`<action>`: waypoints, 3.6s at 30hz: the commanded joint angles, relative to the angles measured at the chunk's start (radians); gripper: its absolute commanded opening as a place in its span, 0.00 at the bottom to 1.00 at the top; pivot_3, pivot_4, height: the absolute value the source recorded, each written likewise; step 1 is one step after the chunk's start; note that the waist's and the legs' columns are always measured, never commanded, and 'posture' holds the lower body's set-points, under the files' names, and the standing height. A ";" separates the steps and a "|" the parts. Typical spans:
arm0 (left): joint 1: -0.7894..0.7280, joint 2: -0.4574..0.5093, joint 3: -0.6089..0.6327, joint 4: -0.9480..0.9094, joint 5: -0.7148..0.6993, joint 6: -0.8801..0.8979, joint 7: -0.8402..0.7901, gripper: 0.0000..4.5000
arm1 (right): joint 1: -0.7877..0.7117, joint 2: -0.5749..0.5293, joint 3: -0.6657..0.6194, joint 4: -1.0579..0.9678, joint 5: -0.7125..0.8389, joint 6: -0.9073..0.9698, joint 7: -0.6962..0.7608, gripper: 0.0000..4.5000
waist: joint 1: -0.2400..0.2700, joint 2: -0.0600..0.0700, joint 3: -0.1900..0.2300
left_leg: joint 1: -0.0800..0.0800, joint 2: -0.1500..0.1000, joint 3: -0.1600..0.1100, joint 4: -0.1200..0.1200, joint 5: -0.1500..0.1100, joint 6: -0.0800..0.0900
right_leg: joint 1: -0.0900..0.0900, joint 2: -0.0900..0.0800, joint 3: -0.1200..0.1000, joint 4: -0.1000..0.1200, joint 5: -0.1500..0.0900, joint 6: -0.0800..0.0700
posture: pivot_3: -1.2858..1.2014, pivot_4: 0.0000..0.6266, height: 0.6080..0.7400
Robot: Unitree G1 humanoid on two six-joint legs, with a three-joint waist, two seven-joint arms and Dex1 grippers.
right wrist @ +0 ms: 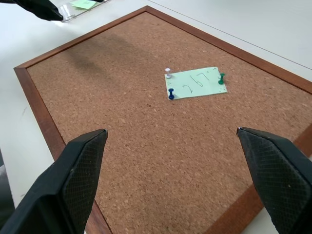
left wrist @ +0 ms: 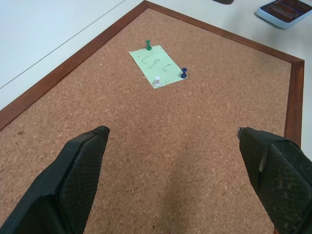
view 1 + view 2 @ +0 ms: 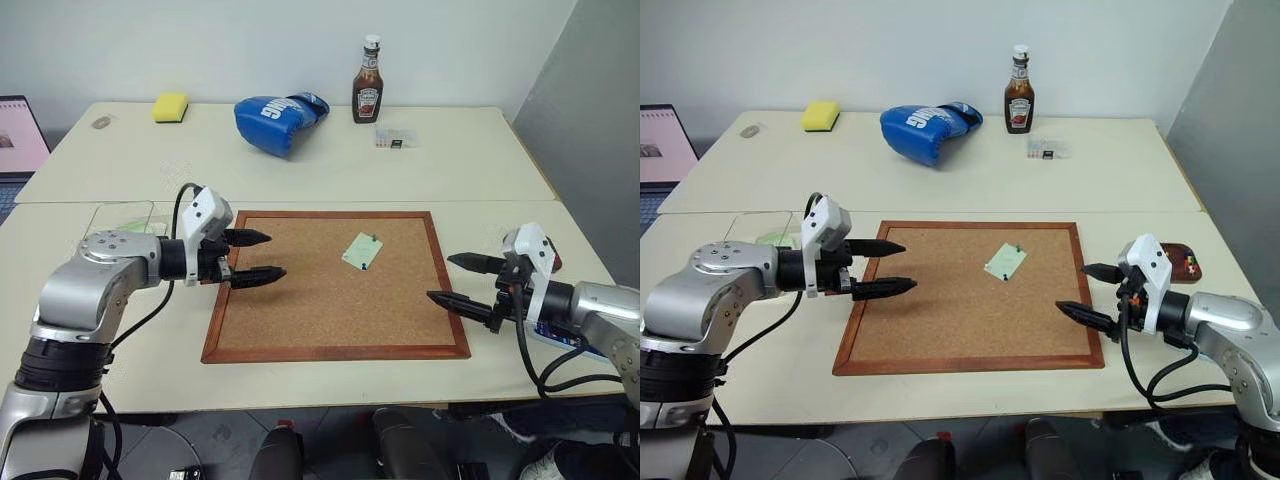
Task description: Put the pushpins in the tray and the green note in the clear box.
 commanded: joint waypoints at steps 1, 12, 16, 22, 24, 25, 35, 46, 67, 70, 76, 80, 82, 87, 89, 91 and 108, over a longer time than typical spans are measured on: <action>-0.040 0.014 0.010 0.017 0.022 -0.053 -0.001 1.00 | -0.020 -0.015 -0.025 -0.009 0.021 -0.017 -0.003 1.00 | 0.000 0.000 0.000 | 0.000 0.000 0.000 0.000 0.000 0.000 | 0.000 0.000 0.000 0.000 0.000 0.000 | 0.52 0.24 1.00; -0.040 0.003 -0.006 0.010 0.015 -0.031 -0.009 1.00 | -0.006 -0.016 -0.021 -0.015 0.021 -0.025 -0.022 1.00 | 0.001 0.000 0.000 | 0.000 0.000 0.000 0.000 0.000 0.000 | 0.000 0.000 0.000 0.001 0.002 0.003 | 0.52 0.24 1.00; -0.043 -0.002 -0.007 0.012 0.014 -0.031 -0.008 1.00 | -0.007 -0.016 -0.020 -0.013 0.021 -0.026 -0.025 1.00 | 0.001 0.000 0.000 | 0.000 0.000 0.000 0.001 0.000 0.000 | 0.000 0.000 0.000 0.001 0.002 0.003 | 0.52 0.24 1.00; -0.050 -0.009 -0.009 0.019 0.017 -0.037 -0.007 1.00 | -0.010 -0.015 -0.017 -0.004 0.018 -0.032 -0.025 1.00 | 0.001 0.000 0.000 | 0.000 0.000 0.000 0.001 0.000 0.000 | 0.000 0.000 0.000 0.002 0.002 0.003 | 0.52 0.24 1.00; -0.052 -0.012 -0.009 0.022 0.016 -0.038 -0.007 1.00 | -0.014 -0.013 -0.013 0.001 0.014 -0.036 -0.026 1.00 | 0.001 0.000 0.000 | 0.000 0.000 0.000 0.001 0.000 0.000 | 0.000 0.000 0.000 0.002 0.002 0.004 | 0.52 0.24 1.00; -0.053 -0.016 -0.007 0.023 0.016 -0.040 -0.006 1.00 | -0.018 -0.011 -0.009 0.004 0.012 -0.039 -0.028 1.00 | 0.001 0.000 0.000 | 0.000 0.000 0.000 0.001 0.000 0.000 | 0.000 0.000 0.000 0.002 0.002 0.004 | 0.52 0.24 1.00; -0.034 -0.084 -0.013 0.000 0.028 -0.094 0.030 0.66 | -0.070 0.031 0.062 0.064 -0.050 -0.108 -0.082 1.00 | 0.002 0.000 0.000 | 0.000 0.000 0.000 0.002 0.000 0.000 | 0.000 0.000 0.000 0.002 0.003 0.005 | 0.52 0.24 1.00; 0.022 -0.261 -0.055 0.060 0.115 -0.247 0.187 0.20 | -0.198 0.185 0.242 0.270 -0.244 -0.281 -0.180 1.00 | 0.002 0.000 0.000 | 0.001 0.000 0.000 0.003 0.000 0.000 | 0.001 0.000 0.001 0.004 0.003 0.005 | 0.52 0.24 1.00; 0.075 -0.359 -0.214 0.197 0.310 -0.373 0.256 0.01 | -0.493 0.510 0.345 0.899 -0.476 -0.579 -0.281 1.00 | 0.000 0.001 -0.001 | 0.004 0.000 0.000 0.003 0.000 0.000 | 0.004 0.000 0.001 0.005 0.007 0.001 | 0.52 0.24 1.00; 0.070 -0.359 -0.206 0.185 0.305 -0.365 0.251 0.01 | -0.519 0.539 0.340 0.977 -0.486 -0.615 -0.279 1.00 | 0.000 0.001 -0.001 | 0.004 0.000 0.000 0.003 0.000 0.000 | 0.004 0.000 0.001 0.005 0.007 0.002 | 0.52 0.24 1.00; 0.072 -0.361 -0.201 0.165 0.300 -0.354 0.255 0.00 | -0.563 0.570 0.324 1.066 -0.488 -0.660 -0.275 0.83 | -0.002 0.001 -0.001 | 0.004 0.000 -0.001 0.003 0.000 0.000 | 0.004 0.000 0.001 0.005 0.008 0.001 | 0.52 0.24 1.00; 0.076 -0.358 -0.199 0.159 0.302 -0.356 0.257 0.00 | -0.582 0.575 0.315 1.102 -0.487 -0.676 -0.274 0.66 | -0.002 0.001 -0.001 | 0.004 0.000 -0.001 0.003 0.000 0.000 | 0.004 0.000 0.000 0.005 0.008 0.001 | 0.52 0.24 1.00; 0.075 -0.356 -0.196 0.158 0.302 -0.356 0.258 0.00 | -0.585 0.577 0.309 1.110 -0.485 -0.680 -0.275 0.57 | -0.001 0.001 -0.001 | 0.004 0.000 -0.001 0.003 0.000 0.000 | 0.004 0.000 0.000 0.005 0.008 0.001 | 0.52 0.24 1.00; 0.070 -0.354 -0.194 0.158 0.301 -0.354 0.258 0.00 | -0.588 0.579 0.299 1.118 -0.487 -0.685 -0.273 0.35 | -0.002 0.001 -0.001 | 0.004 0.000 -0.001 0.003 0.000 0.000 | 0.004 0.000 0.000 0.005 0.008 0.000 | 0.52 0.24 1.00; 0.070 -0.354 -0.195 0.158 0.301 -0.354 0.257 0.00 | -0.589 0.578 0.295 1.117 -0.487 -0.686 -0.274 0.26 | -0.003 0.001 -0.001 | 0.004 0.000 -0.001 0.003 0.000 0.000 | 0.004 0.000 0.000 0.006 0.008 0.000 | 0.52 0.24 1.00; 0.068 -0.356 -0.197 0.160 0.302 -0.355 0.257 0.00 | -0.590 0.577 0.291 1.118 -0.486 -0.690 -0.279 0.19 | -0.003 0.001 -0.001 | 0.004 0.000 -0.002 0.003 0.000 0.000 | 0.004 0.000 0.000 0.006 0.008 0.000 | 0.52 0.24 1.00; 0.073 -0.326 -0.255 0.181 0.365 -0.321 0.241 0.00 | -0.498 0.564 0.272 0.758 -0.427 -0.590 -0.258 0.02 | -0.003 0.003 -0.002 | 0.006 0.000 -0.002 0.003 0.000 0.000 | 0.005 0.000 -0.001 0.006 0.006 0.004 | 0.52 0.24 1.00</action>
